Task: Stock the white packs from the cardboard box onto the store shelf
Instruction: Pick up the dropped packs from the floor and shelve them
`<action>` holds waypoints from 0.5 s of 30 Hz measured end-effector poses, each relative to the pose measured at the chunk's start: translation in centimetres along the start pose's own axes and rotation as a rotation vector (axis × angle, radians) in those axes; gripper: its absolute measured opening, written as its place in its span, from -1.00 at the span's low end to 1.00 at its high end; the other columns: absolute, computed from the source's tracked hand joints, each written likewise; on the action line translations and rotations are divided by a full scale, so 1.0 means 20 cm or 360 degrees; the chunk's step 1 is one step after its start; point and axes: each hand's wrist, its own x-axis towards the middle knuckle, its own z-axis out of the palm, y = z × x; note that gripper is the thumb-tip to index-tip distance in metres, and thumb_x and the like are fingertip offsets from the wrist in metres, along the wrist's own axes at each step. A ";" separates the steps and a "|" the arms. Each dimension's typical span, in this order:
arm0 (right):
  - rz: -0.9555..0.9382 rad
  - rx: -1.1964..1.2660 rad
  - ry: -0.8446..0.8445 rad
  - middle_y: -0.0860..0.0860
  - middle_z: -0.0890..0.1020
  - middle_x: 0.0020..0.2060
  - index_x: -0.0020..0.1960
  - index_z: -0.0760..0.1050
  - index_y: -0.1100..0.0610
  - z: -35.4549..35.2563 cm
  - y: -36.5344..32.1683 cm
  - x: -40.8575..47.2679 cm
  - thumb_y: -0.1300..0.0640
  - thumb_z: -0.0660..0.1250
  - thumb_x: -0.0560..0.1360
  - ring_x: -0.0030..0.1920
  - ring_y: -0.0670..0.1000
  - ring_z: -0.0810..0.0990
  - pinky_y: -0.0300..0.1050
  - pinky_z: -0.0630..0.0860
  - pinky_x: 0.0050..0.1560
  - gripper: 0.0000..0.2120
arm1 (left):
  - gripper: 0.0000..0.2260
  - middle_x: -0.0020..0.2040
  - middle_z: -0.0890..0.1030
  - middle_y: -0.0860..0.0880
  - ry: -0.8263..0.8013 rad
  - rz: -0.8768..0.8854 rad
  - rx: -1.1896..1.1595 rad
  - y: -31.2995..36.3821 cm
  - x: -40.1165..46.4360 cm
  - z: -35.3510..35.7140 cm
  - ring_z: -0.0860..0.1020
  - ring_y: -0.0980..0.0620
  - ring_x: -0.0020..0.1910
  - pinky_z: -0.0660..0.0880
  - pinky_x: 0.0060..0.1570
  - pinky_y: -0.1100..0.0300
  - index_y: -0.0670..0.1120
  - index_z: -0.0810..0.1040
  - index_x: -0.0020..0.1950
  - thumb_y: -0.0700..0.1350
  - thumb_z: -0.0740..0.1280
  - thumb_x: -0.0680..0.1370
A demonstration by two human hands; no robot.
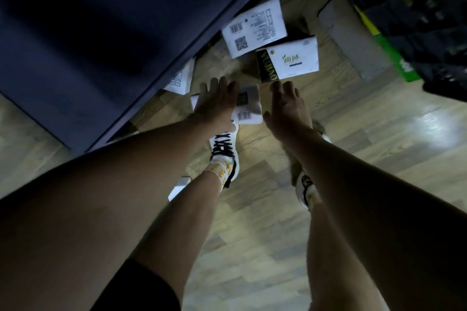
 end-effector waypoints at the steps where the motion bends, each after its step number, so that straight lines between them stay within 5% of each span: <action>1: -0.0016 -0.0024 -0.0013 0.21 0.35 0.34 0.53 0.16 0.19 -0.05 -0.01 -0.04 0.20 0.35 0.53 0.30 0.21 0.37 0.08 0.41 0.25 -0.37 | -0.15 0.21 0.43 -0.21 0.0007 0.0000 -0.0064 0.02 -0.06 -0.04 0.44 -0.24 0.15 0.37 0.11 -0.09 -0.18 0.30 0.33 0.12 0.59 0.20; 10: -0.0276 -0.0247 0.0068 0.16 0.40 0.28 0.45 0.28 0.17 -0.56 -0.15 -0.54 0.25 0.34 0.43 0.24 0.21 0.44 0.08 0.44 0.21 -0.39 | -0.23 0.20 0.44 -0.13 -0.0154 -0.0321 -0.0663 0.16 -0.55 -0.65 0.50 -0.17 0.14 0.49 -0.02 0.02 -0.11 0.26 0.28 0.02 0.58 0.21; 15: -0.0694 -0.0426 0.0146 0.01 0.26 0.42 0.48 0.22 0.02 -1.04 -0.30 -0.94 0.37 0.35 0.30 0.33 0.11 0.33 0.05 0.44 0.25 -0.20 | -0.21 0.24 0.31 -0.07 -0.0143 -0.0520 -0.0935 0.22 -0.92 -1.15 0.34 -0.07 0.26 0.41 0.05 0.09 -0.13 0.30 0.33 0.06 0.58 0.22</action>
